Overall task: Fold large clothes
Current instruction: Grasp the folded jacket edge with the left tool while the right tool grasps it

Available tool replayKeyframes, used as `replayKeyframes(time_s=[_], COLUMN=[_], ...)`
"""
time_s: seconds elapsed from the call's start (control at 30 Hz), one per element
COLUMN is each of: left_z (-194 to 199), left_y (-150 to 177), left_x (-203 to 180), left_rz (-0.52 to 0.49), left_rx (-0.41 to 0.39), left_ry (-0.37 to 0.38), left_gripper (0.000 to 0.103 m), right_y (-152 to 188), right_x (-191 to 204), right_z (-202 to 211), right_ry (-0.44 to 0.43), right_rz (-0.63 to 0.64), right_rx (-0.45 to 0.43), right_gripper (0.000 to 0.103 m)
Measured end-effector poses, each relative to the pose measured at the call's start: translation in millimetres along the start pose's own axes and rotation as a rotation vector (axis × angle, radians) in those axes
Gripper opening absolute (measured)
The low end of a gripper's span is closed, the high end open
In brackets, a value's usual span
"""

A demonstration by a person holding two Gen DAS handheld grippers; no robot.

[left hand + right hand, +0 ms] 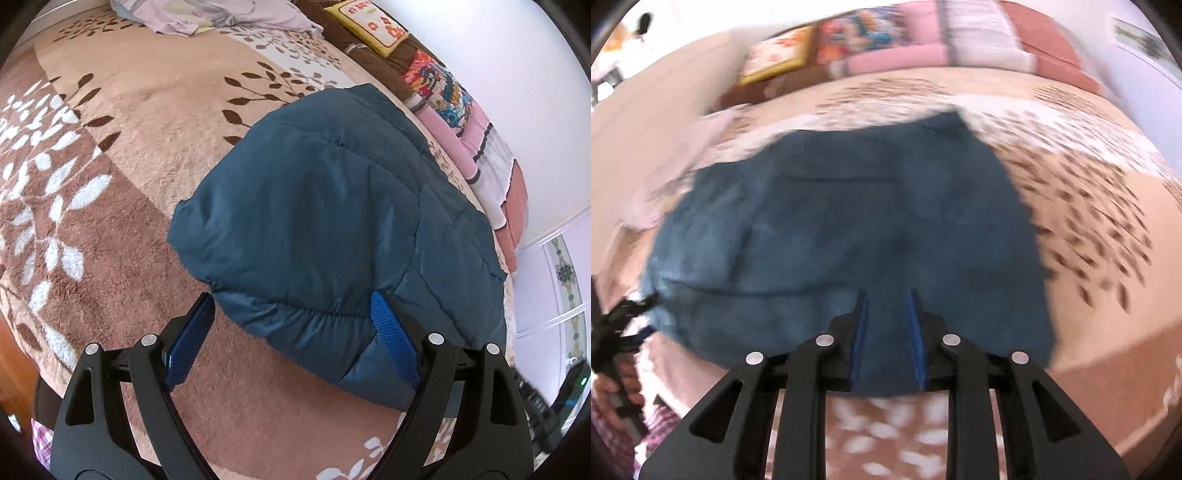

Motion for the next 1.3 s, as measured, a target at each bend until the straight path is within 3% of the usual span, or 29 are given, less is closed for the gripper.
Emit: replayKeyframes(time_s=[0.13,0.3,0.5,0.73,0.87,1.0,1.03,1.07,1.1,1.2,1.3], left_z=[4,1,-9,-10,-10,-17,-18,-19,-19,-19,-19], left_y=[3,-2,-6,-13,-18,-23,-24,-24,-23,-22,-20], left_x=[0,-1,1,-8,-1,5,4,4,3,1,-2], left_rz=[-0.011,-0.026,0.029,0.04,0.087,0.131,0.129,0.128,0.127,0.11,0.085], left_rx=[-0.003,-0.005,0.02,-0.015,0.008,0.029,0.031,0.03,0.028,0.016,-0.004], left_ry=[-0.002,0.003,0.031,0.029,0.081,0.097,0.095,0.091,0.086,0.059,0.025], left_gripper=[0.085,0.085,0.085,0.084,0.085,0.084,0.084,0.084,0.084,0.084,0.085], right_y=[-16,-28,-57,-110,-116,-72,-52,-36,-16,43,83], right_x=[41,71,78,70,59,23,5,-8,-26,-72,-101], right_z=[-24,-50,-64,-93,-66,-8,10,25,45,79,79], right_ry=[-0.071,-0.104,-0.137,-0.081,-0.146,-0.152,-0.138,-0.115,-0.086,-0.042,-0.042], right_rz=[0.061,0.087,0.028,0.0,-0.066,-0.127,-0.164,-0.197,-0.238,-0.358,-0.479], right_rx=[0.035,0.057,0.049,0.036,0.006,0.007,0.002,-0.002,-0.022,-0.003,0.048], right_gripper=[0.014,0.012,0.012,0.012,0.012,0.015,0.034,0.062,0.071,0.072,0.073])
Point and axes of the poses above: each gripper's, at about its wrist camera, not at the fingertips, and z roughly against the way its jaws point, x to its left, y to its underside, the point moved 6 cm from there along -z, roughly the way its jaws point, and after that the axes turned 6 degrees about -y, right-handed, at the moved point
